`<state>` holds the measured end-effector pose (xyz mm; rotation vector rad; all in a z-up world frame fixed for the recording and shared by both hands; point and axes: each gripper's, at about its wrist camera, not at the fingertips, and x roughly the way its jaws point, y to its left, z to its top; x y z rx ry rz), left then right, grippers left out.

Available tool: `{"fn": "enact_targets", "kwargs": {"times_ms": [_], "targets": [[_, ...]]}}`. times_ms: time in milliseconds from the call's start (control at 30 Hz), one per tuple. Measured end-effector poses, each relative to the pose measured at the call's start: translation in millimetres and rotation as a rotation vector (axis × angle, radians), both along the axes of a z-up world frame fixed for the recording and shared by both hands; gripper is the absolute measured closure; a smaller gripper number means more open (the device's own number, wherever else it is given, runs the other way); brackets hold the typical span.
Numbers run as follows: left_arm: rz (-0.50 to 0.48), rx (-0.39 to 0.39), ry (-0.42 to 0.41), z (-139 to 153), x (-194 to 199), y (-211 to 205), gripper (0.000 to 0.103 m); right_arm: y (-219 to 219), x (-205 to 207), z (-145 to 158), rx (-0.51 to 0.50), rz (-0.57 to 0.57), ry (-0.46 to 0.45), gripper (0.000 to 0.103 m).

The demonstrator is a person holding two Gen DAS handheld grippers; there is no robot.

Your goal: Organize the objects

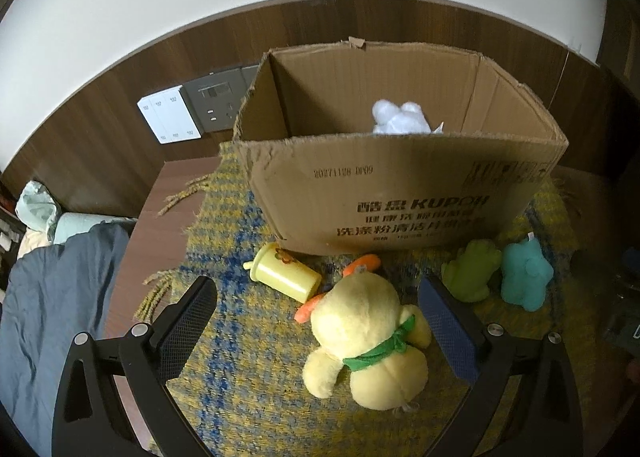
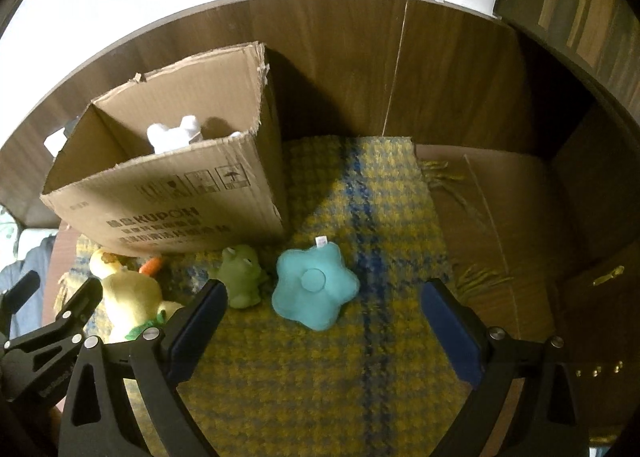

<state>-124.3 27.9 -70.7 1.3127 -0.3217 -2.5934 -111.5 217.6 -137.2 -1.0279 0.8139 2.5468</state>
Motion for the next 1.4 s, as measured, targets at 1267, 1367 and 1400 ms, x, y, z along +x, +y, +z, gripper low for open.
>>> {"fn": "enact_targets", "kwargs": {"times_ms": [1267,1367,1400], "targets": [[0.065,0.013,-0.035,-61.2,-11.9,-3.7,0.001,1.6,-42.7,-62.7,-0.013,0.034,-0.070,0.006],[0.072,0.015,-0.039,-64.4,-13.7,-5.5,0.001,-0.1,-46.3,-67.4,-0.017,0.039,-0.076,0.006],[0.077,0.016,-0.040,-65.6,-14.2,-6.6,0.001,-0.7,-47.4,-68.9,-0.017,0.041,-0.078,0.006]]}}
